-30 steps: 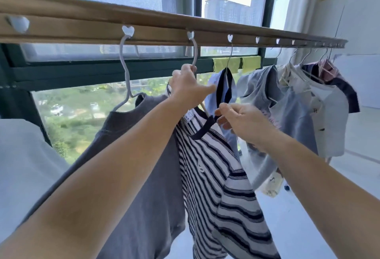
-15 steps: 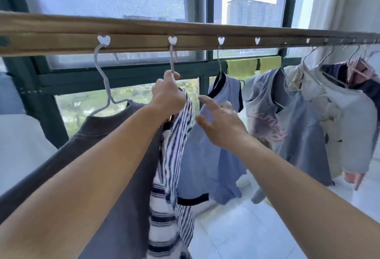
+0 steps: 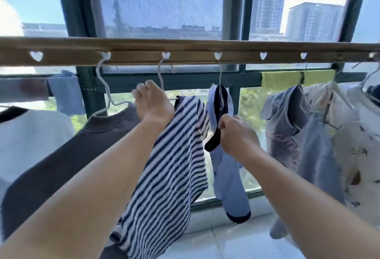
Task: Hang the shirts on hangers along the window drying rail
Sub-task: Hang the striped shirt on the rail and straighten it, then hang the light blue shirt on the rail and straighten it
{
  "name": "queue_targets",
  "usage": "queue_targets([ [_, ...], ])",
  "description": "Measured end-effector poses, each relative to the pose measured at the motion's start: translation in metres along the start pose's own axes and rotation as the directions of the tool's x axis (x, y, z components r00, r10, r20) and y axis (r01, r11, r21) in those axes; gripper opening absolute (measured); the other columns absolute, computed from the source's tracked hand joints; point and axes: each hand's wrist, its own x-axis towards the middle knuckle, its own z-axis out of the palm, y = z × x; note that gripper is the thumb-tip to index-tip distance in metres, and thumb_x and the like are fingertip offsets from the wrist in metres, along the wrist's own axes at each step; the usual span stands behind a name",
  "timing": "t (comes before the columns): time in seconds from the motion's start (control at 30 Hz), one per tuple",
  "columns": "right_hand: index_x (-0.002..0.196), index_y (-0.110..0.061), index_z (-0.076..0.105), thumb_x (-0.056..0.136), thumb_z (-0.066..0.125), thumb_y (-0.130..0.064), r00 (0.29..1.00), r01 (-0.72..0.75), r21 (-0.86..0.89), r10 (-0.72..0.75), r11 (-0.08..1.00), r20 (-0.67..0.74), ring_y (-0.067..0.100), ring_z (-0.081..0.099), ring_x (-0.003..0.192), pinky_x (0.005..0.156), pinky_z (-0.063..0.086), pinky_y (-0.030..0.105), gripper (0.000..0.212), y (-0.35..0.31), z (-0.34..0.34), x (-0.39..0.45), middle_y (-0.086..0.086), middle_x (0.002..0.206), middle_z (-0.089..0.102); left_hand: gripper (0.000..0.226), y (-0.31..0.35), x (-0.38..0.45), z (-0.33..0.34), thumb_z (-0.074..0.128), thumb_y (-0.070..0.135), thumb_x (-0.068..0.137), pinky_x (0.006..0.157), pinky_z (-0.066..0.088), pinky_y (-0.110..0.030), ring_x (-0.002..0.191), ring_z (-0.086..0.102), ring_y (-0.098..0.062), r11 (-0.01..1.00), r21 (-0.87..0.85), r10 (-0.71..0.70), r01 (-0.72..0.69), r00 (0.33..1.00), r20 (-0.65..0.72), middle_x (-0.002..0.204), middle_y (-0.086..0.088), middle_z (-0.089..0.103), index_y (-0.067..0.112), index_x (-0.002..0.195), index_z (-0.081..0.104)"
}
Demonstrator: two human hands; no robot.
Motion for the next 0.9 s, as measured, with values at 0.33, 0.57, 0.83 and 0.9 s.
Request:
queue_targets([
  [0.33,0.102,-0.024,0.055,0.083,0.040,0.005,0.985,0.060,-0.023,-0.063,0.998,-0.158,0.024,0.049,0.072,0.064,0.037,0.029,0.038,0.065,-0.041,-0.011,-0.002,0.094,0.043,0.020,0.058,-0.060,0.029,0.049,0.008,0.090,0.086,0.043,-0.027,0.090,0.045,-0.015,0.805,-0.495,0.387,-0.328,0.922,0.019,0.107,-0.010,0.053,0.006,0.110,0.053],
  [0.57,0.096,-0.025,0.056,0.086,0.035,0.002,0.977,0.012,-0.029,-0.017,1.000,-0.210,0.027,0.049,0.075,0.064,0.036,0.031,0.036,0.102,-0.070,-0.012,-0.003,0.098,0.048,0.035,0.090,-0.048,0.059,0.045,0.018,0.096,0.102,0.037,-0.033,0.118,0.048,-0.025,0.808,-0.545,0.363,-0.224,0.918,0.160,0.128,-0.013,0.050,0.007,0.128,0.049],
  [0.83,0.088,-0.021,0.044,0.089,0.036,-0.004,0.944,-0.032,-0.005,0.028,0.999,-0.329,0.029,0.052,0.074,0.062,0.039,0.034,0.019,0.143,-0.092,-0.004,-0.002,0.087,0.051,0.028,0.115,-0.024,0.095,0.045,0.025,0.097,0.079,0.049,-0.028,0.089,0.062,-0.012,0.641,-0.711,0.587,-0.288,0.782,0.212,0.094,-0.003,0.069,0.008,0.106,0.065],
  [0.9,0.098,-0.020,0.044,0.093,0.038,-0.010,0.934,-0.032,0.011,0.034,0.999,-0.356,0.027,0.051,0.075,0.064,0.038,0.034,0.013,0.152,-0.097,-0.003,-0.005,0.087,0.051,0.029,0.122,-0.020,0.103,0.047,0.023,0.097,0.055,0.038,-0.016,0.054,0.049,0.004,0.584,-0.769,0.596,-0.258,0.780,0.190,0.061,0.009,0.054,0.010,0.075,0.063],
])
